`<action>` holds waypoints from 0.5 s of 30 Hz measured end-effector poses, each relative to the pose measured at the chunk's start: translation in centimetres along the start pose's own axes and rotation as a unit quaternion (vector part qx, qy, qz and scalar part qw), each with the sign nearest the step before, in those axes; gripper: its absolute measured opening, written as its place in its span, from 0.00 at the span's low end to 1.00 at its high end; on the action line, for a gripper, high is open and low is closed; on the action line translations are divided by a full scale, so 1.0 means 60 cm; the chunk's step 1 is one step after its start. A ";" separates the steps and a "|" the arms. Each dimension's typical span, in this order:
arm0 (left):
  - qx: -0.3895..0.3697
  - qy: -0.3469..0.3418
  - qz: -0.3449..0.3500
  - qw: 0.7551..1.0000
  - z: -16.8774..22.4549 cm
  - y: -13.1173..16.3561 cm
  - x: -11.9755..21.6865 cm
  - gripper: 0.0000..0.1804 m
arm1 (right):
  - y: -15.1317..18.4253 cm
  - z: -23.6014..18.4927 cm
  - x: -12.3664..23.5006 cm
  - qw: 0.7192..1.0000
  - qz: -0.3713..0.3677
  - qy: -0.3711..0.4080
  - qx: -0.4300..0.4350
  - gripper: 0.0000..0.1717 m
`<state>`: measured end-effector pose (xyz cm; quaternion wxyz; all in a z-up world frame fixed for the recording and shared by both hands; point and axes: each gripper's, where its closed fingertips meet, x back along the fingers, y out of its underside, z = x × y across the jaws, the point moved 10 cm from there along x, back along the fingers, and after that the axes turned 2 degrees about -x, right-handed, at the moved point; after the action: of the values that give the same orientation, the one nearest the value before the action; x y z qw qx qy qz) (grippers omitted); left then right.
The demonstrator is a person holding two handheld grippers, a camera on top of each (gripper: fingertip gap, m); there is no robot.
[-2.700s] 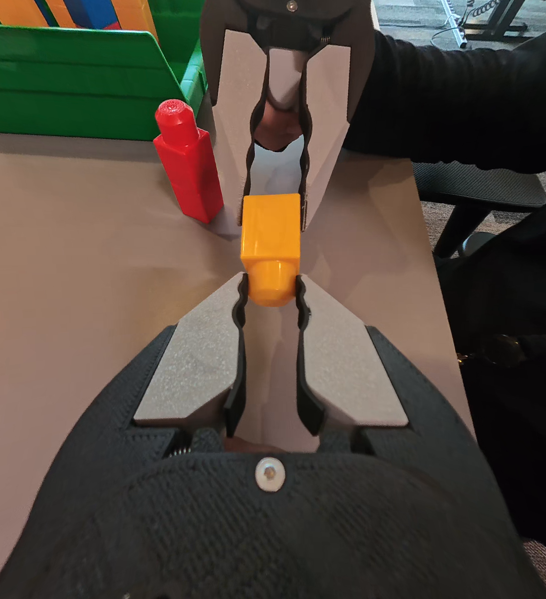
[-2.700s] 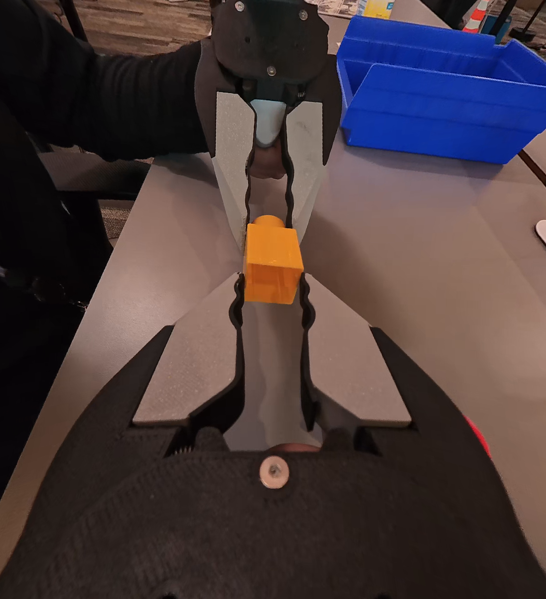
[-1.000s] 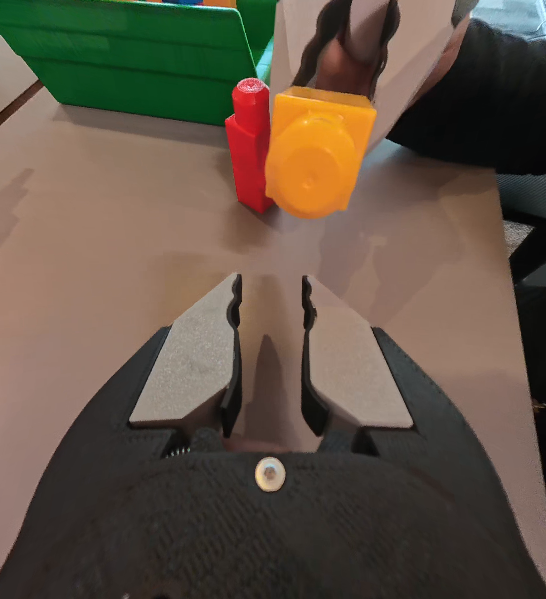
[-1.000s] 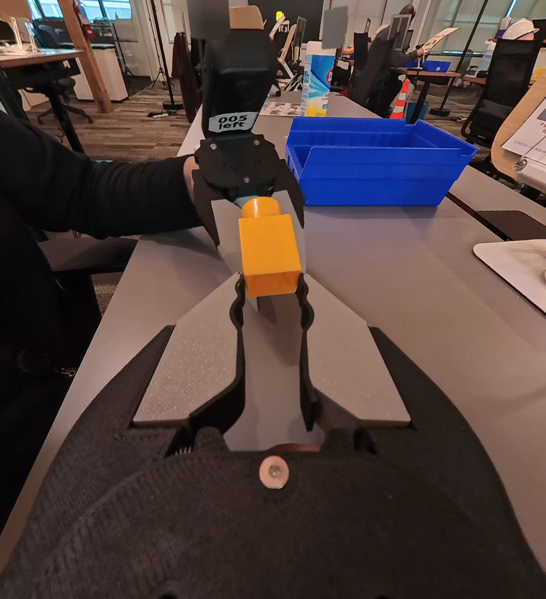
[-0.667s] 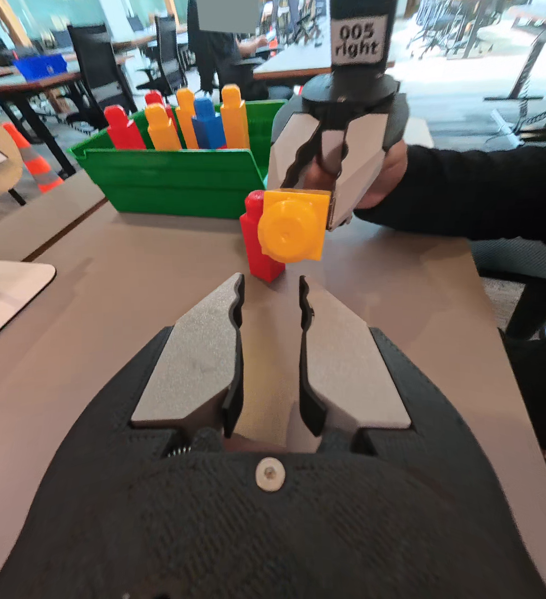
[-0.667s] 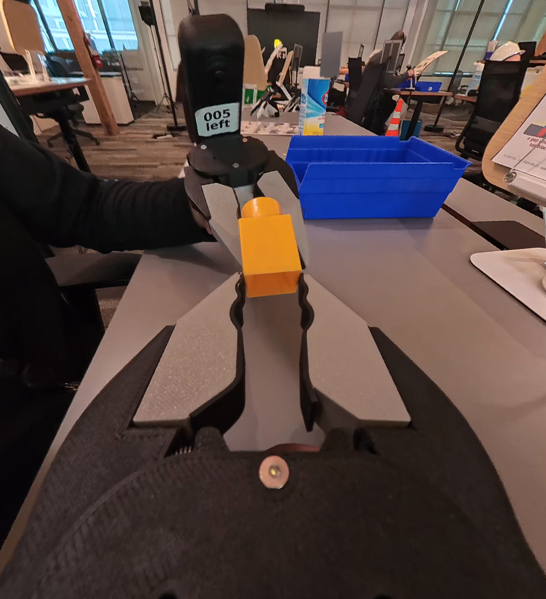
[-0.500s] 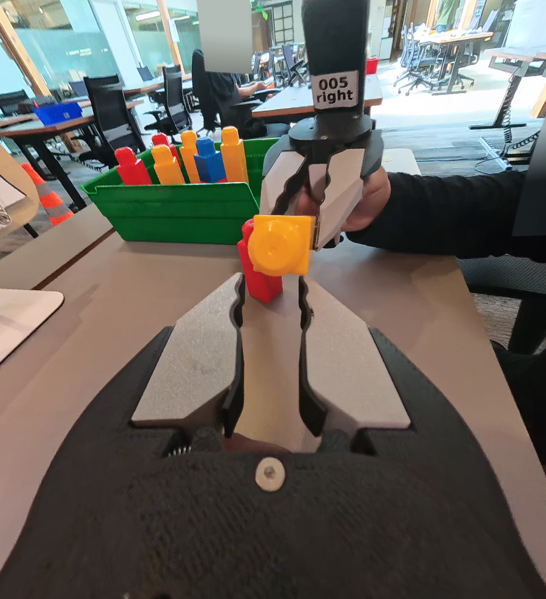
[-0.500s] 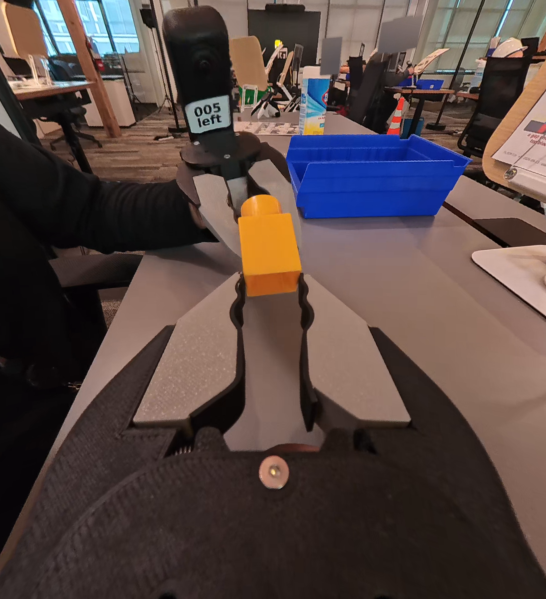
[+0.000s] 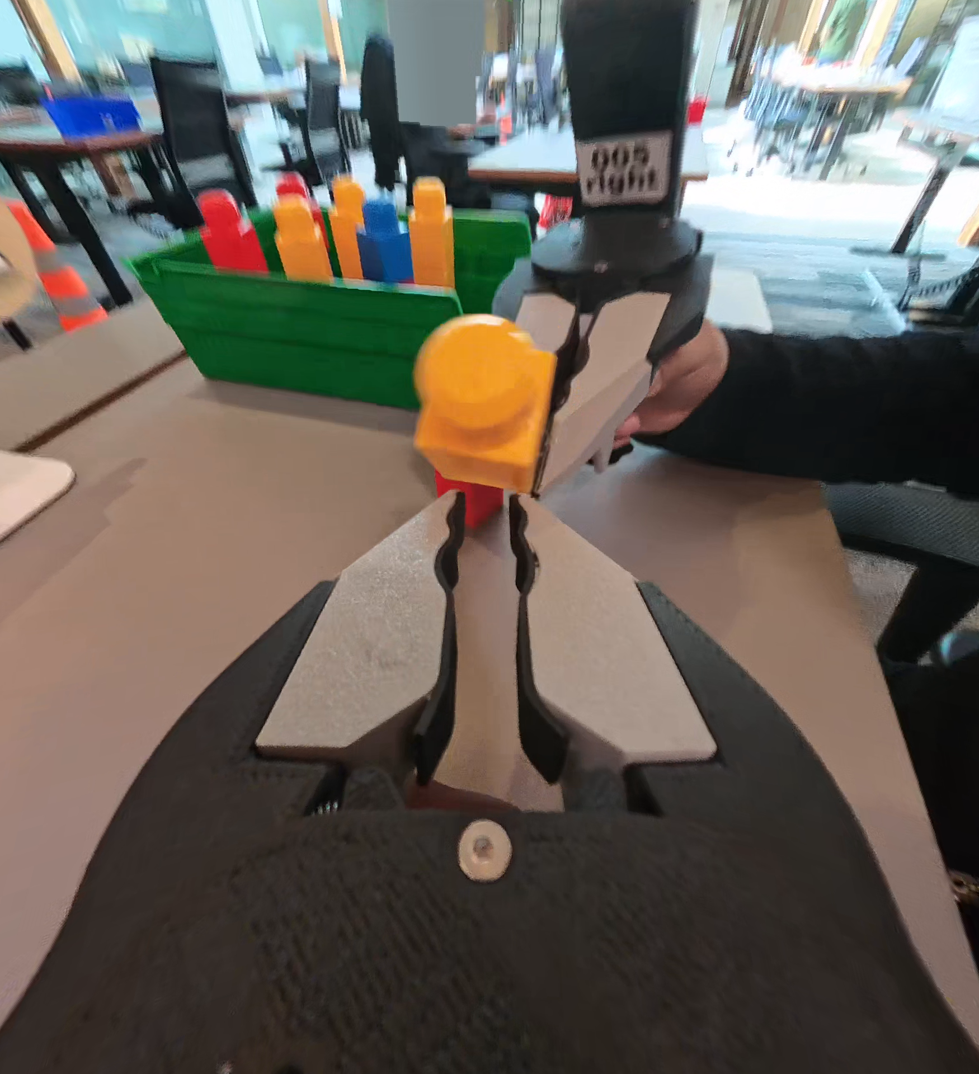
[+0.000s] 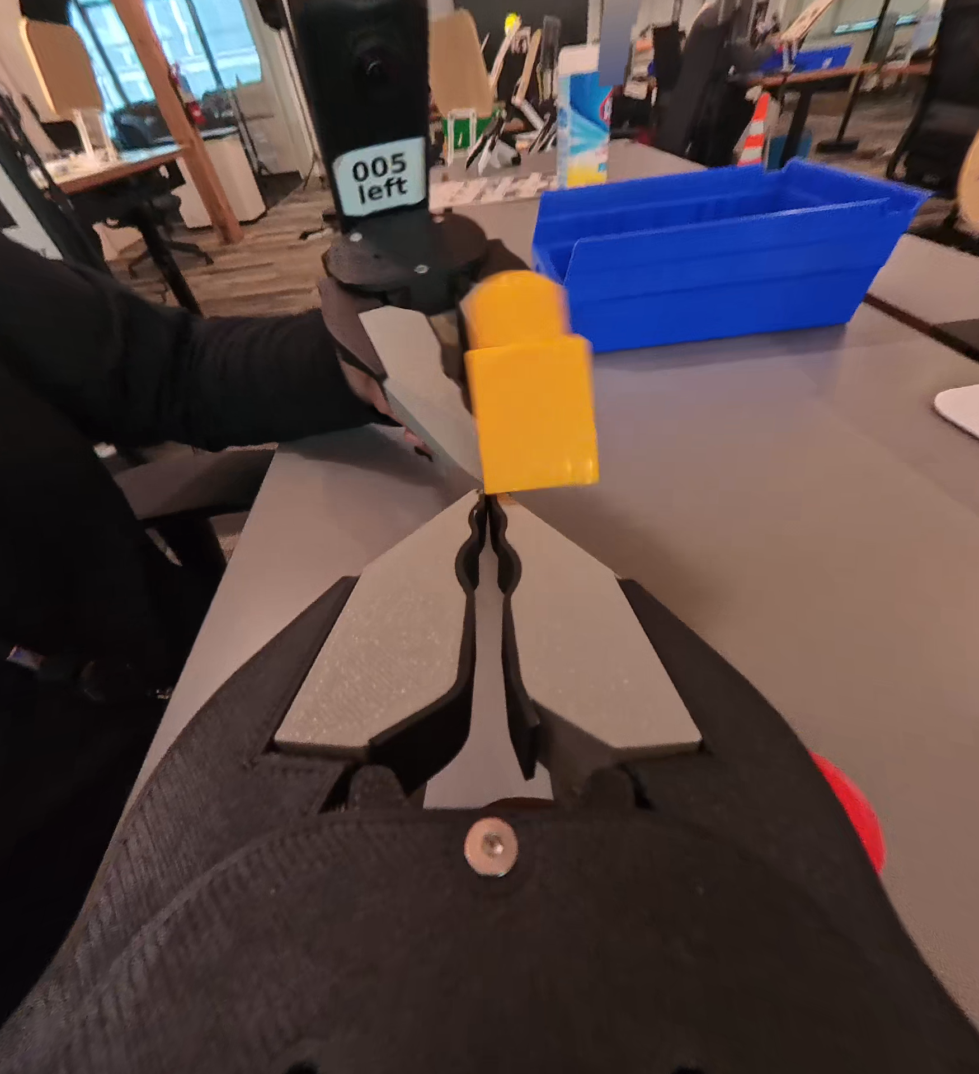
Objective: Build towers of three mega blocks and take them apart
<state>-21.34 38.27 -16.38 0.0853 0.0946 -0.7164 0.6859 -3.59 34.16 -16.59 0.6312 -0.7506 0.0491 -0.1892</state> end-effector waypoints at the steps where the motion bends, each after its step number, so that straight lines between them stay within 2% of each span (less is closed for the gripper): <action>1: -0.005 0.000 -0.021 1.000 0.001 0.007 -0.007 0.06 | 0.003 -0.003 -0.005 1.000 -0.013 -0.005 0.005 0.00; 6: -0.040 0.004 -0.055 0.998 0.004 0.025 -0.012 0.06 | 0.013 -0.009 -0.016 0.997 -0.061 0.016 0.045 0.00; 9: -0.010 0.033 -0.144 0.989 -0.002 0.040 -0.010 0.16 | 0.027 -0.010 -0.020 0.992 -0.117 0.004 0.049 0.00; 11: -0.004 0.013 -0.173 0.985 -0.015 0.047 -0.003 0.18 | 0.032 -0.009 -0.020 0.989 -0.135 0.013 0.062 0.00; 15: 0.022 -0.029 -0.170 0.985 -0.050 0.045 0.024 0.20 | 0.030 -0.012 -0.021 0.990 -0.126 -0.001 0.056 0.00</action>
<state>-23.42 41.32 -18.47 0.1782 0.2369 -0.6767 0.6740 -4.69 33.51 -18.50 0.6436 -0.7142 -0.0570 -0.2691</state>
